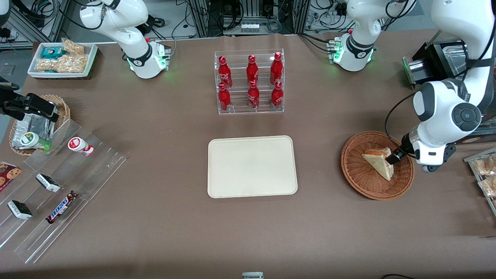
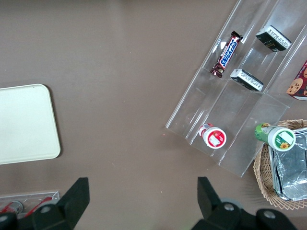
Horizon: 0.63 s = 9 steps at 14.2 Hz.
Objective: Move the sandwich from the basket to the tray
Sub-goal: 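Lower the left gripper onto the sandwich wedge and close on it, then lift the sandwich and carry it with the left gripper over the tray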
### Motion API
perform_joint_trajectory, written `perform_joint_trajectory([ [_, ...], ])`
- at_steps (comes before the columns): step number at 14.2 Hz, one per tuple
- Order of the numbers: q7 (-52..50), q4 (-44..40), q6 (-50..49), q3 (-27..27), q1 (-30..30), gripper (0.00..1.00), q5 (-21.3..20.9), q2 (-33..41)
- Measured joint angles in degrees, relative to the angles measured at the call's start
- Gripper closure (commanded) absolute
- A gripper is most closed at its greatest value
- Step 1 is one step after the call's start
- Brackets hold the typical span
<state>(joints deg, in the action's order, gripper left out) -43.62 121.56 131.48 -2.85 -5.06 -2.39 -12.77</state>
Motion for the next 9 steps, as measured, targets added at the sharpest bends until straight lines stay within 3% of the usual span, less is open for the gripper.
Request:
perform_joint_trajectory([
  [4,-5.3,0.3,1.3,-0.1,0.1,0.00,0.0,-2.5],
  [5,-5.9,0.6,1.4,-0.2,0.2,0.05,0.1,-2.9],
  [6,-7.0,0.9,1.7,-0.3,0.3,0.26,0.1,-3.4],
  [7,-8.7,1.2,2.0,-0.4,0.3,0.58,0.2,-3.9],
  [8,-11.2,1.5,2.3,-0.5,0.3,0.83,0.2,-4.3],
  [9,-13.8,1.5,2.6,-0.5,0.3,0.93,0.2,-4.7],
])
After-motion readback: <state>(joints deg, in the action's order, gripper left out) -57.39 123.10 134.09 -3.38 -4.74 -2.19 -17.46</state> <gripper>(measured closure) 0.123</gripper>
